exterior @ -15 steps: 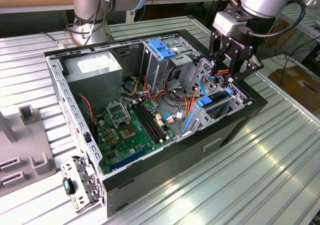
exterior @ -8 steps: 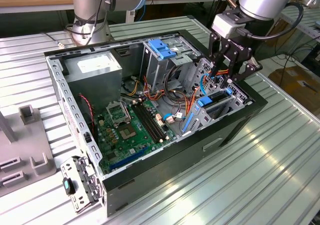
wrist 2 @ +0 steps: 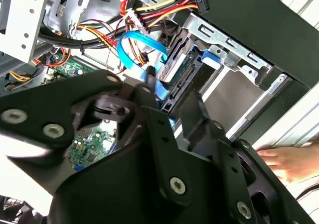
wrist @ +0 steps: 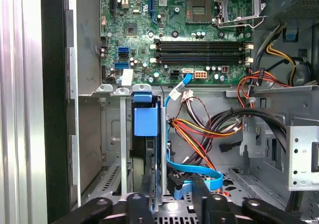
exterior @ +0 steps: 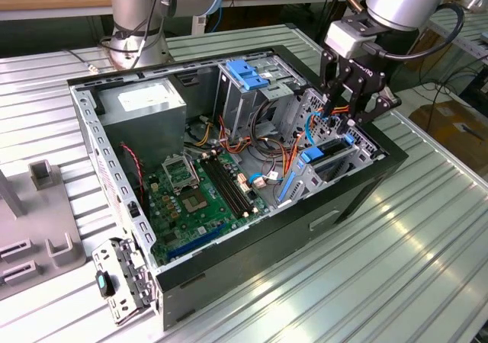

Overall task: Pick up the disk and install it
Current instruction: 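Insert the first disk wire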

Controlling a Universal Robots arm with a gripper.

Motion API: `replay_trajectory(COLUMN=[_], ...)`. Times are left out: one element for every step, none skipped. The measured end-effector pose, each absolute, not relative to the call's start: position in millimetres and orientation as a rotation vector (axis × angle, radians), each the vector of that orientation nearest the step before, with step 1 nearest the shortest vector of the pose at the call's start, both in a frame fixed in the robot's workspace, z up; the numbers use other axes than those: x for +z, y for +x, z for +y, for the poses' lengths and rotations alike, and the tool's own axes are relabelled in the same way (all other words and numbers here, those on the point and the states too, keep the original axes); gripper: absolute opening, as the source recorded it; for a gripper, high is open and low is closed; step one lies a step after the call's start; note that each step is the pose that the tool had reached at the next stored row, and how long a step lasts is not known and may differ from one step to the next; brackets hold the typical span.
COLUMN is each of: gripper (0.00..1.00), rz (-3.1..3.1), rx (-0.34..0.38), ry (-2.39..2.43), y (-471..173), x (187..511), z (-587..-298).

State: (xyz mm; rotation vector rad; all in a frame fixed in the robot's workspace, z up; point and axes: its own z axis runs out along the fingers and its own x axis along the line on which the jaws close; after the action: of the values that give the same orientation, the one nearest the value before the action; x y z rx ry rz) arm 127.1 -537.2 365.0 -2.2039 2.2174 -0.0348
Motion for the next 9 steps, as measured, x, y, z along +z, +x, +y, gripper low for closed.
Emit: replay_trajectory(gripper=[0.41, 0.34, 0.34, 0.28, 0.22, 0.16, 0.16, 0.16, 0.16], rz=[2.217, 2.217, 2.218, 2.218, 2.217, 2.218, 2.218, 2.218, 2.217], rx=[-0.035, -0.035, -0.035, -0.035, -0.035, -0.035, -0.035, -0.035, -0.035], ry=[-2.204, -2.204, -2.204, -2.204, -2.204, -2.204, -2.204, -2.204, -2.204], y=[127.1, 127.1, 127.1, 127.1, 127.2, 127.2, 127.2, 127.2, 127.3], x=[365.0, 365.1, 365.1, 365.0, 365.0, 365.0, 365.0, 365.0, 365.0], z=[-537.2, -537.2, -537.2, -537.2, -537.2, -537.2, -537.2, -537.2, -537.2])
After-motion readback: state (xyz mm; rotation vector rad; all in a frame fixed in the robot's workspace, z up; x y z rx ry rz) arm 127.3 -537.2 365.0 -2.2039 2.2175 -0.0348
